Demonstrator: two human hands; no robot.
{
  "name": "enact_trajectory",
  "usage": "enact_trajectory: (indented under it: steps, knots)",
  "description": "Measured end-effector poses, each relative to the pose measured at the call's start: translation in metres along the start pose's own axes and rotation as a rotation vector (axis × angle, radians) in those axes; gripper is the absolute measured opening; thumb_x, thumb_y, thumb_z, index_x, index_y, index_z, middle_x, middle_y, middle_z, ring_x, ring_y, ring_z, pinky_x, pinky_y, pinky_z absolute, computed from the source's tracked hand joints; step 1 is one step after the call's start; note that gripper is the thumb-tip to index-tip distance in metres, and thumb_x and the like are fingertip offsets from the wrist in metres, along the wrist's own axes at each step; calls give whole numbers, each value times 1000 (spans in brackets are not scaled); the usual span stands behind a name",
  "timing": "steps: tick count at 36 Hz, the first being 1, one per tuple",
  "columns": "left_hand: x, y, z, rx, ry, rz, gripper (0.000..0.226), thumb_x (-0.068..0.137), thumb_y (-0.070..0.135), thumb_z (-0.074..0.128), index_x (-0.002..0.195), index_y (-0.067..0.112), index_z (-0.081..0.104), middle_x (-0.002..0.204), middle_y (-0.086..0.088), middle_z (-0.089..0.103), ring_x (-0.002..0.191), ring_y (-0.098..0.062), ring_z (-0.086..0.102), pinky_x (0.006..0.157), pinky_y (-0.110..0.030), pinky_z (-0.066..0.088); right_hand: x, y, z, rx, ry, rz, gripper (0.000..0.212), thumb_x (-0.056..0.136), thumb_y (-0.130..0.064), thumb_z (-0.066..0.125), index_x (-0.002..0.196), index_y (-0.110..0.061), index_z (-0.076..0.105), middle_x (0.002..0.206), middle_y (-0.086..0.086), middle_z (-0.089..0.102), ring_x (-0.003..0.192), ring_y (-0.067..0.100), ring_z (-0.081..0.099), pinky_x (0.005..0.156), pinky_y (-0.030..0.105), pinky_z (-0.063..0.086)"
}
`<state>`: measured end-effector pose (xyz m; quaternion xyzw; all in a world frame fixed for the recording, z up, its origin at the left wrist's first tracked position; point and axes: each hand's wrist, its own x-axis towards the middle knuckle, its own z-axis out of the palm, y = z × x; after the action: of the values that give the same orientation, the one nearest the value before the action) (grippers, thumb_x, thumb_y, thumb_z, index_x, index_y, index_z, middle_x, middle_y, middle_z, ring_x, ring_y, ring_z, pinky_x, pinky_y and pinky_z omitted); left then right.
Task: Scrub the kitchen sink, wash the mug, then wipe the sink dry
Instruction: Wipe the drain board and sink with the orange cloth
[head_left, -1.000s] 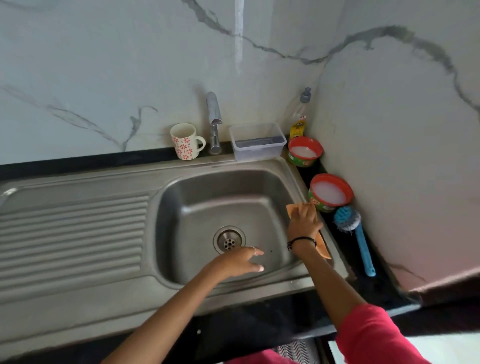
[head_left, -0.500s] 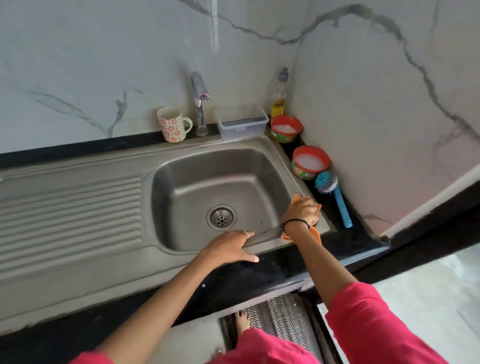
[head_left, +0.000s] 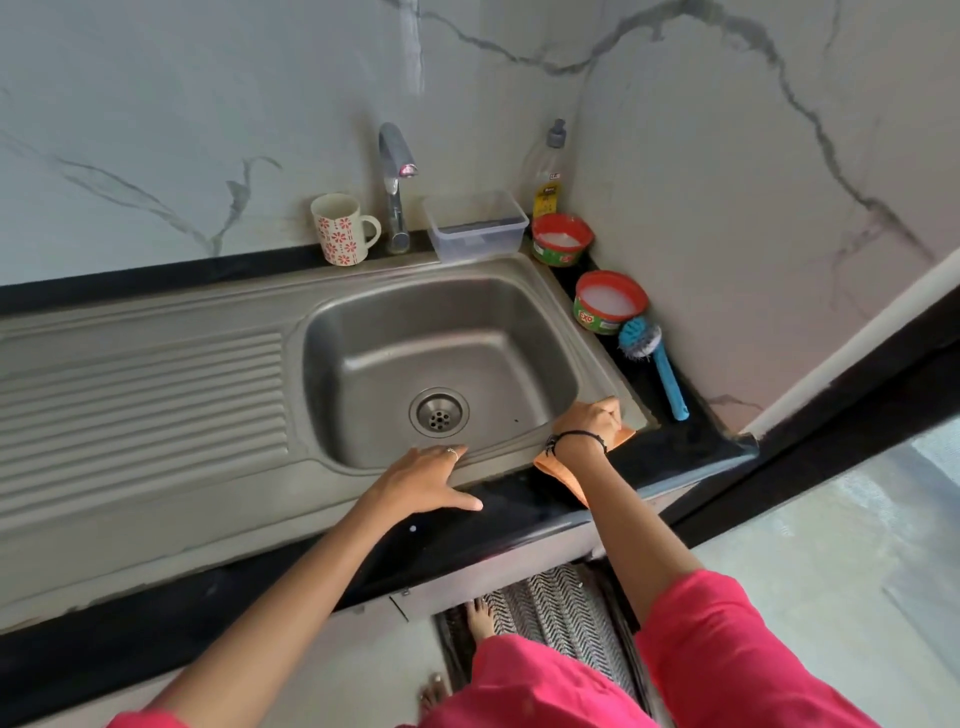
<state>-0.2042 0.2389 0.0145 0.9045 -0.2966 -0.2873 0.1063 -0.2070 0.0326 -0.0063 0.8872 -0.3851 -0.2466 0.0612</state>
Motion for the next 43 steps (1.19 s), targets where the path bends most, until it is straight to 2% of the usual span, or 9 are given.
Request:
enact_trajectory:
  steps: [7, 10, 15, 21, 26, 31, 36, 39, 43]
  knots:
    - [-14, -8, 10, -3, 60, -62, 98, 80, 55, 61, 150, 10, 9, 157, -6, 10, 144, -20, 12, 118, -38, 9, -31, -22, 7, 24, 78, -158, 42, 98, -21, 27, 121, -1, 56, 115, 21, 55, 103, 29, 53, 47, 28, 27]
    - [-17, -15, 15, -41, 88, -98, 104, 78, 56, 63, 150, 9, 3, 158, -8, 2, 146, -18, 4, 119, -37, 3, -48, -38, 9, 152, 118, -257, 40, 97, -23, 32, 122, -1, 54, 114, 16, 54, 108, 29, 51, 76, 29, 44]
    - [-28, -24, 18, -118, 172, -174, 113, 76, 55, 66, 149, 7, -5, 157, -9, -7, 145, -20, -6, 118, -37, -1, -76, -64, -8, 414, -28, -514, 35, 94, -19, 38, 119, -1, 54, 115, 20, 52, 111, 31, 54, 90, 33, 45]
    - [-40, -30, 19, -148, 255, -250, 113, 79, 53, 64, 147, 2, -11, 156, -11, -13, 145, -19, -10, 118, -35, -4, -56, -56, -48, 396, 2, -854, 40, 96, -35, 38, 112, -9, 63, 115, 17, 61, 106, 33, 58, 84, 35, 44]
    - [-34, -19, 19, -193, 235, -264, 112, 80, 52, 63, 147, 5, -13, 156, -9, -14, 145, -18, -12, 117, -35, -5, -16, -18, -84, 165, 116, -1176, 37, 99, -19, 38, 131, -30, 53, 128, 4, 56, 118, 26, 45, 100, 35, 36]
    - [-22, -1, 21, -221, 236, -278, 110, 81, 53, 62, 147, 8, -14, 156, -7, -15, 144, -19, -13, 116, -36, -7, 32, 27, -74, 196, 52, -1314, 35, 97, -9, 45, 126, -24, 59, 99, -18, 55, 82, 11, 32, 80, 18, 28]
    - [-13, 5, 27, -200, 278, -320, 106, 82, 54, 59, 148, 9, -12, 157, -6, -12, 145, -19, -11, 117, -37, -6, 69, 67, -27, 370, -73, -1341, 50, 86, -66, 32, 120, -40, 57, 124, -20, 56, 95, 23, 47, 85, 20, 27]
    - [-13, 8, 32, -186, 307, -351, 105, 83, 54, 56, 147, 10, -14, 157, -5, -14, 144, -18, -14, 115, -35, -9, 70, 72, -7, 265, -125, -1339, 42, 80, -68, 31, 114, -55, 51, 130, -34, 40, 114, 18, 48, 99, 35, 28]
    - [-18, 12, 40, -200, 339, -402, 105, 84, 53, 56, 146, 12, -17, 156, -3, -17, 143, -17, -18, 114, -33, -11, 66, 65, 4, 181, -75, -1435, 26, 81, -62, 36, 103, -74, 41, 135, -34, 28, 119, 10, 36, 95, 29, 20]
